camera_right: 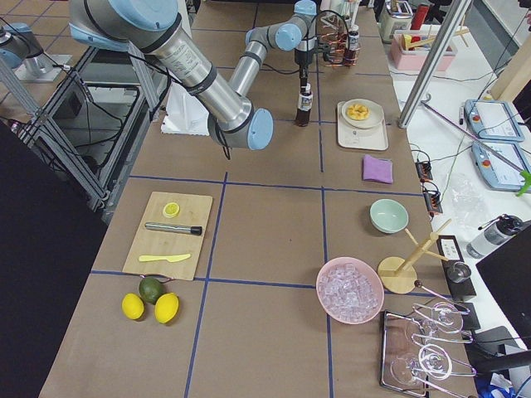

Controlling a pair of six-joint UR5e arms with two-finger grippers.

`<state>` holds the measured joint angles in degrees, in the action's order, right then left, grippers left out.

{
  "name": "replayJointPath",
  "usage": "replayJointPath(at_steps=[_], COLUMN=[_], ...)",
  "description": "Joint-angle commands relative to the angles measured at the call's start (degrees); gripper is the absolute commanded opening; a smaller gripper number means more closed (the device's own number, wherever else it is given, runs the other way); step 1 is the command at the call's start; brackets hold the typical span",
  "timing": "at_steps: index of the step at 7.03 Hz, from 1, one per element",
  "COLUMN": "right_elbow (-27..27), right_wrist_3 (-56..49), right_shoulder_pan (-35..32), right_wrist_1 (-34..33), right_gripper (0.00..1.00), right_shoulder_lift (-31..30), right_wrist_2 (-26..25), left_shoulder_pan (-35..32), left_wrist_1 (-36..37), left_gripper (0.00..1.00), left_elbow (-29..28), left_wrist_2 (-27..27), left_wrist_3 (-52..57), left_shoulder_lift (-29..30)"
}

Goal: Place tea on tray
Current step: 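Close the right gripper on the tea bottle cap and lift it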

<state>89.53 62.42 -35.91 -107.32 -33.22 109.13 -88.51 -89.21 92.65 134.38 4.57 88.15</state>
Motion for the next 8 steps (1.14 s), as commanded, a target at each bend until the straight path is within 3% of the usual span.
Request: replayJointPath(at_steps=[1, 6, 8], right_elbow=[-0.1, -0.1, 0.0], right_wrist_3=[-0.5, -0.8, -0.8], right_shoulder_pan=[-0.1, -0.2, -0.2], right_wrist_1=[-0.1, -0.1, 0.1], right_gripper=[0.54, 0.51, 0.18], right_shoulder_lift=[0.0, 0.2, 0.3], right_wrist_2=[-1.5, -1.6, -1.6], left_shoulder_pan=[0.0, 0.0, 0.0], left_wrist_1=[0.0, 0.0, 0.0], left_gripper=[1.0, 1.0, 1.0], left_elbow=[0.1, 0.0, 0.0], left_wrist_2=[0.0, 0.0, 0.0], left_wrist_3=[0.0, 0.0, 0.0], left_shoulder_lift=[0.0, 0.0, 0.0])
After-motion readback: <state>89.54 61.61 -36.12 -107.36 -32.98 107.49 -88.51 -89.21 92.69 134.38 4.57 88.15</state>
